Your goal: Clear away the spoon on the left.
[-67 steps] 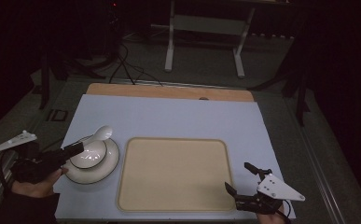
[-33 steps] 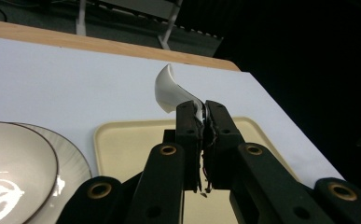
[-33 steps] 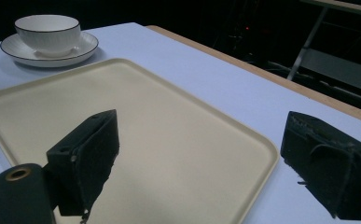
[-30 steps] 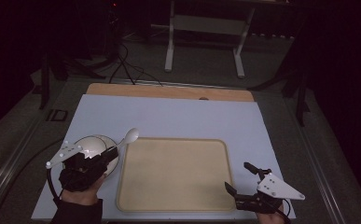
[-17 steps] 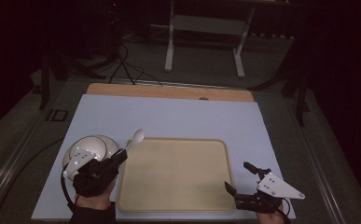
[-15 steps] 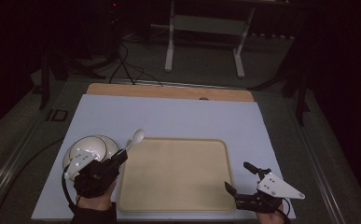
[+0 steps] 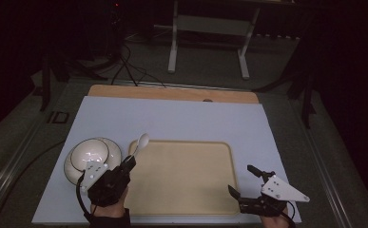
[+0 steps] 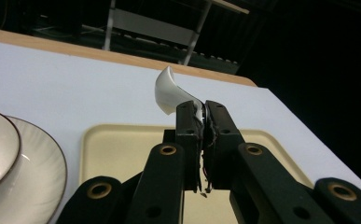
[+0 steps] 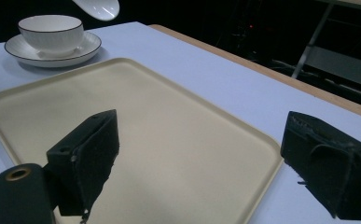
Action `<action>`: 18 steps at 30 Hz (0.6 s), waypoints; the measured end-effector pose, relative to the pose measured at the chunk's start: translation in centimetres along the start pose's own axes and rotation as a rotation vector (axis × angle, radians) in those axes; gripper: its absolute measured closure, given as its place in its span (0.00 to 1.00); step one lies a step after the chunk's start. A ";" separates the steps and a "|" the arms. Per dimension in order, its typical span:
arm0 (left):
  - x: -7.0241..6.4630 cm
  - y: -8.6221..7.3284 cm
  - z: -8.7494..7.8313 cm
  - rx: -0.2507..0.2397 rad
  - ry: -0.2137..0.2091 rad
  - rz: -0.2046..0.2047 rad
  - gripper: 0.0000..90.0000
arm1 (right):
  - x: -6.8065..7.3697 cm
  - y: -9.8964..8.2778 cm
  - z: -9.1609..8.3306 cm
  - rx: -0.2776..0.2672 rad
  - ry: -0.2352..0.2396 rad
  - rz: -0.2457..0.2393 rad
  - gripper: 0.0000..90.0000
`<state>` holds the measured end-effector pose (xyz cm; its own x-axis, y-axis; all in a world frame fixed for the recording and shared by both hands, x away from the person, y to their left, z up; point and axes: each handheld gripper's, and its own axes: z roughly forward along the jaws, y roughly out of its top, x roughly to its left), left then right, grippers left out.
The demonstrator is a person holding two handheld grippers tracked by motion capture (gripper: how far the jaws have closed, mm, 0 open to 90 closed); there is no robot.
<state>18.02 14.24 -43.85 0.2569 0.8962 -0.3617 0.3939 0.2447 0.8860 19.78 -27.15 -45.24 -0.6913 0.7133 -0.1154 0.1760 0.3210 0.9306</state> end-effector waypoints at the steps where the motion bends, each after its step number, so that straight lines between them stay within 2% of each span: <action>1: -0.1 -0.2 0.2 0.001 0.004 0.009 0.96 | 0.0 0.0 0.0 0.000 0.001 0.000 0.13; 4: -0.3 -1.1 0.7 0.010 -0.006 0.007 0.96 | 0.0 0.0 0.0 0.001 0.003 0.000 0.13; 10: -0.4 -2.7 1.5 0.000 0.003 0.000 0.96 | 0.0 0.0 0.0 0.003 0.006 0.002 0.13; 13: -0.7 -3.6 1.8 -0.013 0.013 0.006 0.96 | 0.0 0.0 0.1 0.004 0.005 0.003 0.13; 15: -0.8 -4.2 2.0 -0.020 0.035 0.019 0.96 | 0.0 0.0 0.1 0.004 0.006 0.002 0.13; 18: -0.8 -4.9 2.3 -0.014 0.045 0.022 0.96 | 0.0 -0.1 0.1 0.005 0.007 0.000 0.13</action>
<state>17.91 11.46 -48.52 0.2250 0.9173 -0.3286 0.3762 0.2293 0.8977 19.86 -27.10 -45.33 -0.6962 0.7088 -0.1133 0.1791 0.3244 0.9288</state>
